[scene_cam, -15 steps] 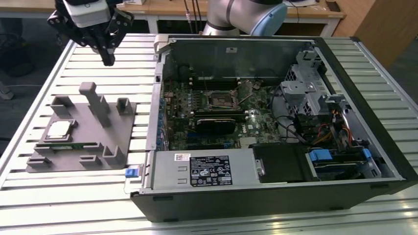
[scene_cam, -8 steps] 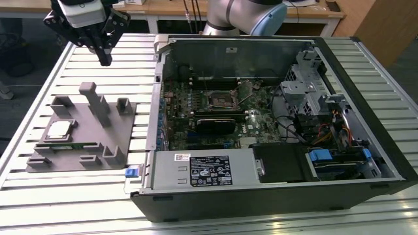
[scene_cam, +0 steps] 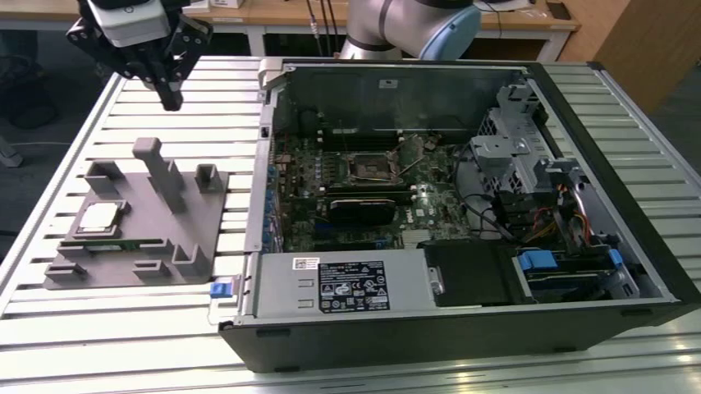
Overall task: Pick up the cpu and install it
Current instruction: 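Reach for the cpu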
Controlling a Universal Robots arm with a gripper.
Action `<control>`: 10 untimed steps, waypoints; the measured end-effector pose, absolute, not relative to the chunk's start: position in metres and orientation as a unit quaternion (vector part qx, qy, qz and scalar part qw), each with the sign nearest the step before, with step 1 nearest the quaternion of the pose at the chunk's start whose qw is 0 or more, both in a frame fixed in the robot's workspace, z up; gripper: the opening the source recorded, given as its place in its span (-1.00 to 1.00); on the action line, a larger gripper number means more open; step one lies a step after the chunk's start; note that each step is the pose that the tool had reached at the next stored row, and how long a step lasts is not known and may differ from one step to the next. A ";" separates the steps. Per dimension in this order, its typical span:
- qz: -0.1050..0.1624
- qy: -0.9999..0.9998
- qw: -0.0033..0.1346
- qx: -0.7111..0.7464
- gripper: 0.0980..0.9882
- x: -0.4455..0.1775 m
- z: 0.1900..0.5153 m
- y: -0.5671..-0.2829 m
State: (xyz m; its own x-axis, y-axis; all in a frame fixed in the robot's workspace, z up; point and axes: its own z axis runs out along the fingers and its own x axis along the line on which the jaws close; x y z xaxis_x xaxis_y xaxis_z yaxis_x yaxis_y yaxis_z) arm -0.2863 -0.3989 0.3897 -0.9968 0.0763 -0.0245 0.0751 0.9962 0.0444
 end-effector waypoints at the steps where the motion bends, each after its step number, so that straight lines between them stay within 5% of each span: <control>1: 0.022 0.999 0.013 0.038 -0.98 -0.287 0.390 -0.399; 10: 0.022 0.999 0.013 0.038 -0.98 -0.295 0.389 -0.399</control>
State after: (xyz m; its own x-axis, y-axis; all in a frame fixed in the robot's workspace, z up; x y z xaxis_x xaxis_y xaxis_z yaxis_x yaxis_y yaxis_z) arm -0.2950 -0.3989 0.3893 -0.9968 0.0762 -0.0245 0.0750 0.9962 0.0444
